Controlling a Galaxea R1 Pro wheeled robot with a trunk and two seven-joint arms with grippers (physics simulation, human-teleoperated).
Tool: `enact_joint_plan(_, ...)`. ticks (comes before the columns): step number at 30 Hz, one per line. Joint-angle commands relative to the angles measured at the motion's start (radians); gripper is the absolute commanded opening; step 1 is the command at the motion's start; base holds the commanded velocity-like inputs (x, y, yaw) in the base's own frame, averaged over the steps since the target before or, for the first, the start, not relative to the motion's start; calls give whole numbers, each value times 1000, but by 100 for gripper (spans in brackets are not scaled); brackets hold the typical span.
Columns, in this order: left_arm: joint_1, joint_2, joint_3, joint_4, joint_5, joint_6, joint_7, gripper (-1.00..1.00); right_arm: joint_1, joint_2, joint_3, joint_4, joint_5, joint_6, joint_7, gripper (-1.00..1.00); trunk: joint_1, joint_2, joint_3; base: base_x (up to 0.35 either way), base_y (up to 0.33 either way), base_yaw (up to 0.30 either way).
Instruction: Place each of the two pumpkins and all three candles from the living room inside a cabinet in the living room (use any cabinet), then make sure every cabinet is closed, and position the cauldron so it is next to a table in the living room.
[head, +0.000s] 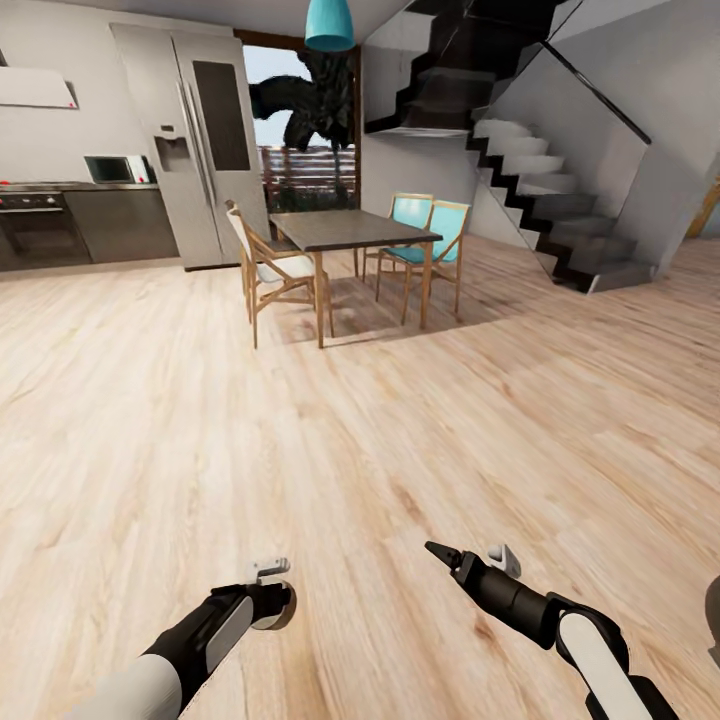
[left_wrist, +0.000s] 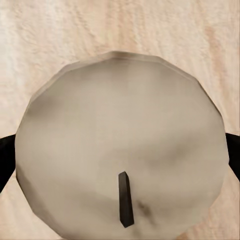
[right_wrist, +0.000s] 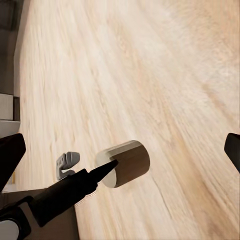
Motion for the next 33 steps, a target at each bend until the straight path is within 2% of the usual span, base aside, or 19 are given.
enact_joint_plan(1, 0, 1, -8, -3, 10, 3, 8, -100, 0, -1, 0, -1, 3, 3, 3, 100, 0, 0, -1, 256, 202, -39)
enact_joint_plan(15, 0, 2, -11, -3, 10, 3, 8, -100, 0, 0, 0, -1, 3, 3, 3, 100, 0, 0, -1, 279, 192, -6)
enact_joint_plan(24, 0, 2, -12, -3, 9, 3, 8, -100, 0, 0, 0, 0, 3, 3, 3, 100, 0, 0, -1, 310, 111, 0)
enact_joint_plan(33, 0, 2, -11, -4, 9, 3, 7, -100, 0, -1, 0, 1, 3, 3, 3, 100, 0, 0, -3, 88, 30, -102)
